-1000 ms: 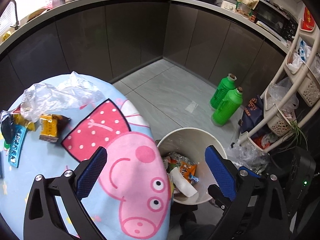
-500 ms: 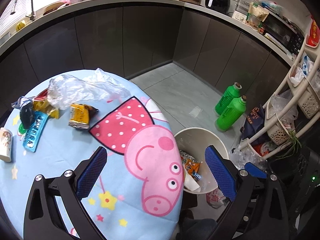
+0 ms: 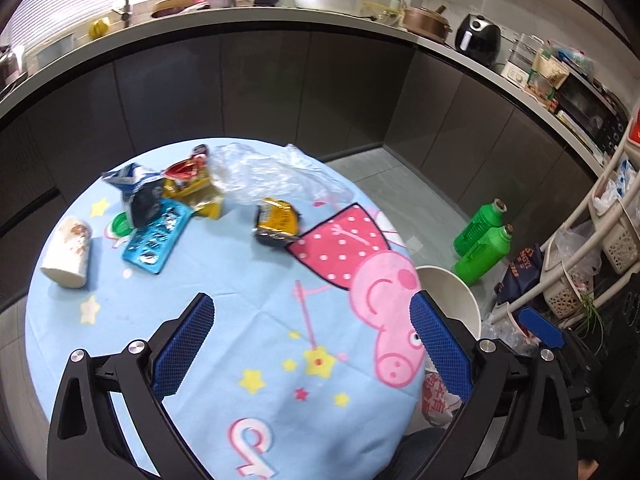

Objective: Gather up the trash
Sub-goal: 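Move both tools back over the table toward the paper cup and blister pack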

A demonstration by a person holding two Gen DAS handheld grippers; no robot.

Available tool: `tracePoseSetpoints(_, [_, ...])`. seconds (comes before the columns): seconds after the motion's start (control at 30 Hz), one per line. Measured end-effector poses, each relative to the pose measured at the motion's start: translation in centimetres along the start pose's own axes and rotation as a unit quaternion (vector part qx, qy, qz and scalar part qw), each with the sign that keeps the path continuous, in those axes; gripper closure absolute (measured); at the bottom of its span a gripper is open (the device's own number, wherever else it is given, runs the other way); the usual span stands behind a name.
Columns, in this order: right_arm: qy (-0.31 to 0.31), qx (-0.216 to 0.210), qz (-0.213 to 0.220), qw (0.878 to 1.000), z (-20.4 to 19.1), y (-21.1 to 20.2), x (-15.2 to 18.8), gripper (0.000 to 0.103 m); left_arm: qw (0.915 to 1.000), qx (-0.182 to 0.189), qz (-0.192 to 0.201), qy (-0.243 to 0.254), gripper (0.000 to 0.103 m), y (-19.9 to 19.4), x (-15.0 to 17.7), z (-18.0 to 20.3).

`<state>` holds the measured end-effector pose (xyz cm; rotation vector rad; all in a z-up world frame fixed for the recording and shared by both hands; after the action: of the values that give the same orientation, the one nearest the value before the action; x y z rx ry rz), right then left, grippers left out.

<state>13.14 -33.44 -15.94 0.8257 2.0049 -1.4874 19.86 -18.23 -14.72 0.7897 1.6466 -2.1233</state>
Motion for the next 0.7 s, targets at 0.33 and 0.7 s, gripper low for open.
tracePoseSetpoints(0.33, [-0.049,-0.039,-0.027,0.998,-7.5,2.3,-0.6,0.003,0.9973,-0.039,0.01,-0.062,0.008,-2.1,0.6,-9.3])
tracePoseSetpoints(0.7, [-0.064,-0.05,-0.077,0.994,-12.4,10.0,-2.5,0.004,0.9882,-0.075,-0.007,-0.133,0.008,-1.4,1.6,-20.0])
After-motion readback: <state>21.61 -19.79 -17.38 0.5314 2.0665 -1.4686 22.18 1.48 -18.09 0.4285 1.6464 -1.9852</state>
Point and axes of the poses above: each gripper's, at about its wrist camera, not at the fingertips, and y roughly the way its jaws point, z to its right, x to its underside, the point moved 10 cm from there along y, roughly the way its jaws point, and after that the axes turned 4 degrees about -y, right-handed, at the moved point
